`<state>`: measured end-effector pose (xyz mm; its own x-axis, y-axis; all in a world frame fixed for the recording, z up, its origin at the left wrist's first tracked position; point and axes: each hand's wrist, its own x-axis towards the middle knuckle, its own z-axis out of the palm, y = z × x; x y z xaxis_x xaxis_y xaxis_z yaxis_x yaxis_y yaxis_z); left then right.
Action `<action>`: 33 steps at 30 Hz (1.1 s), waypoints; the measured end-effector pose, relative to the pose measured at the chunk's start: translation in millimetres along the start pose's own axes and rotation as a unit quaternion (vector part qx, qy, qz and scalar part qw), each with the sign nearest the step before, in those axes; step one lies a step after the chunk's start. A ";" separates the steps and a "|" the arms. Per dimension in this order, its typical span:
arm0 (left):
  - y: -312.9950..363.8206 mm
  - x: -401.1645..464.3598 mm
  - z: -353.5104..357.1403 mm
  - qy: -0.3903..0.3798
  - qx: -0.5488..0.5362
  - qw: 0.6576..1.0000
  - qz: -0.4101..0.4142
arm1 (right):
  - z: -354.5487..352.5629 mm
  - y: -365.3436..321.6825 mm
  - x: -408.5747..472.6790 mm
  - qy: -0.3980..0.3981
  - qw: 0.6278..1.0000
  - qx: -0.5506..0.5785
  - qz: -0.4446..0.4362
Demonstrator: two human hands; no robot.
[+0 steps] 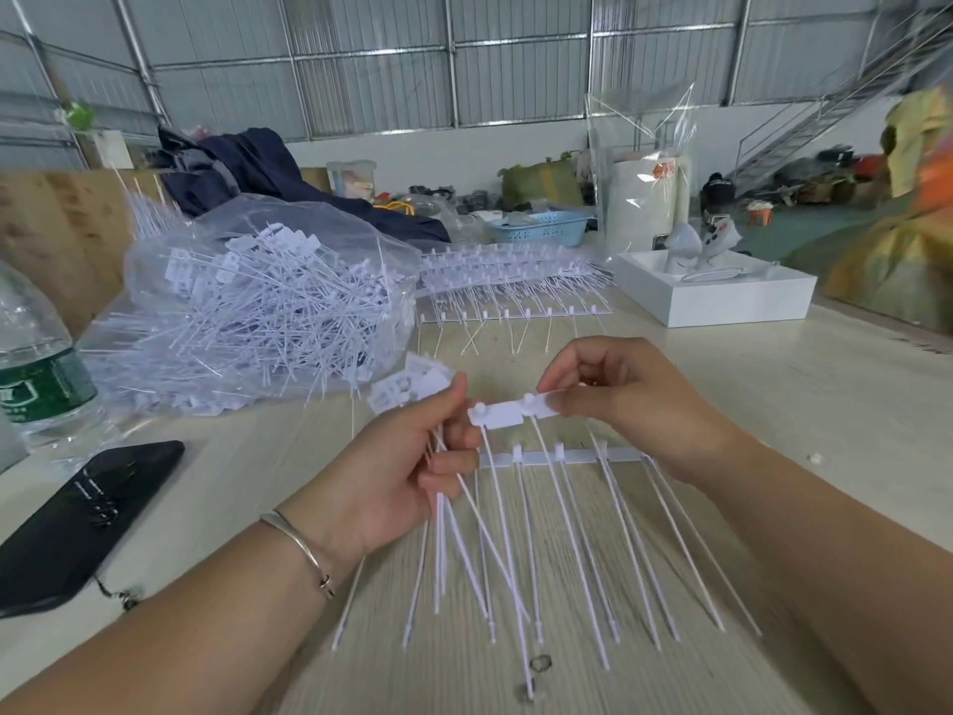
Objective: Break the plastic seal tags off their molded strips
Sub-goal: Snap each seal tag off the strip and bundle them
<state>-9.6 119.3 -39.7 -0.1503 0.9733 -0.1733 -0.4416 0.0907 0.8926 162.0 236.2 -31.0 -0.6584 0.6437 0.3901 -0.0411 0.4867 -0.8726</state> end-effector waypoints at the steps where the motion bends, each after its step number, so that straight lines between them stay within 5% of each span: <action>1: -0.9 0.0 1.3 -0.006 0.017 1.000 -0.009 | 0.7 -0.4 -0.1 0.008 1.000 -0.003 -0.009; 8: -4.0 -4.4 5.0 -0.036 0.119 0.992 0.027 | -1.1 -3.6 0.4 0.038 0.999 -0.005 -0.037; 15: -3.5 0.1 2.5 0.019 0.025 0.998 0.063 | -3.3 -3.3 0.6 0.034 0.998 0.023 -0.039; 28: -11.8 -6.8 5.7 -0.234 -0.005 0.972 -0.033 | 9.0 -2.6 -1.6 -0.152 0.976 0.155 -0.009; 33: -6.8 -3.3 7.9 -0.216 -0.030 0.976 -0.013 | 10.8 -1.2 0.2 -0.131 0.979 0.158 0.012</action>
<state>0.9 117.2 -42.0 0.2429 0.9700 0.0075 -0.4931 0.1168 0.8621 153.7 229.3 -33.1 -0.8308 0.4582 0.3161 -0.2271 0.2394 -0.9440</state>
